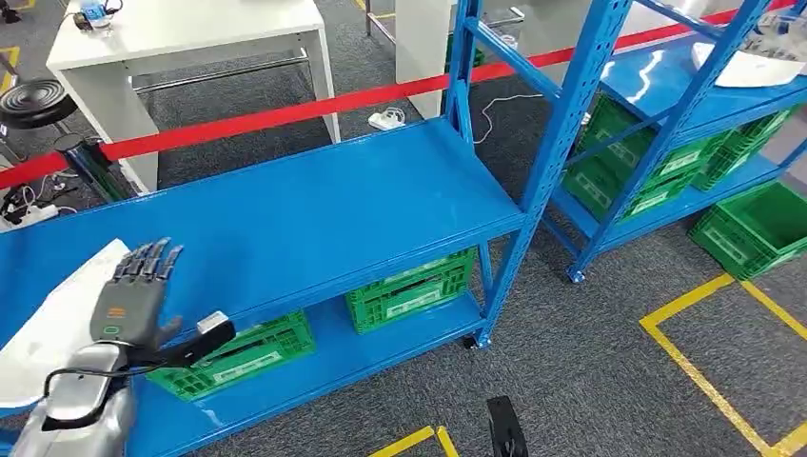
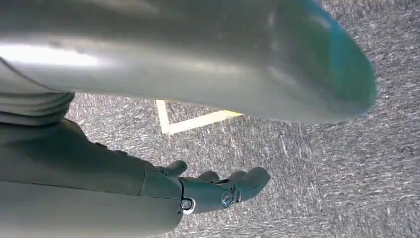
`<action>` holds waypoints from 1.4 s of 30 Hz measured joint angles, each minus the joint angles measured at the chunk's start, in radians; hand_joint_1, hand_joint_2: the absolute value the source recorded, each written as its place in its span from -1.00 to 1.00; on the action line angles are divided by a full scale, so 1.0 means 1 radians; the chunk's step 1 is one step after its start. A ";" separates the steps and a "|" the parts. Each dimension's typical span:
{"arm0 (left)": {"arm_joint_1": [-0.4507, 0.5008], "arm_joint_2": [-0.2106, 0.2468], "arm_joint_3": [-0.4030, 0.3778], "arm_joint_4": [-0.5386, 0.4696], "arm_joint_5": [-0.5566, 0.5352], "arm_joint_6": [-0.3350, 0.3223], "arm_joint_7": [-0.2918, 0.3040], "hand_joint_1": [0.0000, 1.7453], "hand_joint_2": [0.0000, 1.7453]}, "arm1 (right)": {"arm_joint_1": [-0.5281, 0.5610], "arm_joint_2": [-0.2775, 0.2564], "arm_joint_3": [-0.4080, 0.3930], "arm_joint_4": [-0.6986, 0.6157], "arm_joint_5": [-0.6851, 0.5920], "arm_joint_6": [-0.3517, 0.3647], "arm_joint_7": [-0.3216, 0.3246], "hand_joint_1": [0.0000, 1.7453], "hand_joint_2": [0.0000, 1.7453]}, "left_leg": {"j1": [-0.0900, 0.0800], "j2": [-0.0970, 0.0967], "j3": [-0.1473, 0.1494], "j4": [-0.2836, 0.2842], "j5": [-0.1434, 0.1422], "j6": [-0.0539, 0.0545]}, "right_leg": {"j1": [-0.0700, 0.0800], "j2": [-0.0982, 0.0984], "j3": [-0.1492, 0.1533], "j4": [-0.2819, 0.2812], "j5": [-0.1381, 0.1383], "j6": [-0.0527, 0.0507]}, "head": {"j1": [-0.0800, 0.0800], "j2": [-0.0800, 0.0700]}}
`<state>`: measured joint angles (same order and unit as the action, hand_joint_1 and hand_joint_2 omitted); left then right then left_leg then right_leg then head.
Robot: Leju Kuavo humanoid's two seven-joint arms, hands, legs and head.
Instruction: Take the parts from the cabinet and place them on the table.
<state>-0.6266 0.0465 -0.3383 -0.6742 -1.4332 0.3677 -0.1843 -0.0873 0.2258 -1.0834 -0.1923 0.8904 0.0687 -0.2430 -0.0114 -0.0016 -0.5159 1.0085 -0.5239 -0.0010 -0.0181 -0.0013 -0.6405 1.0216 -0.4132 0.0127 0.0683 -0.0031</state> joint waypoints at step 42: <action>-0.098 -0.060 0.057 0.226 0.034 0.057 0.150 -1.00 1.00 | 0.000 0.000 -0.021 0.000 -0.002 -0.009 -0.009 -1.00 -1.00 | 0.000 0.000 0.001 0.000 0.000 -0.002 | 0.000 0.000 -0.001 0.001 0.000 0.000 | 0.000 0.000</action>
<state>-0.7242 -0.0134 -0.2811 -0.4478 -1.3993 0.4246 -0.0343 -0.0869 0.2258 -1.1048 -0.1919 0.8881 0.0595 -0.2522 -0.0109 -0.0013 -0.5153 1.0084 -0.5237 -0.0031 -0.0177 -0.0013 -0.6411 1.0225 -0.4134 0.0124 0.0679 -0.0031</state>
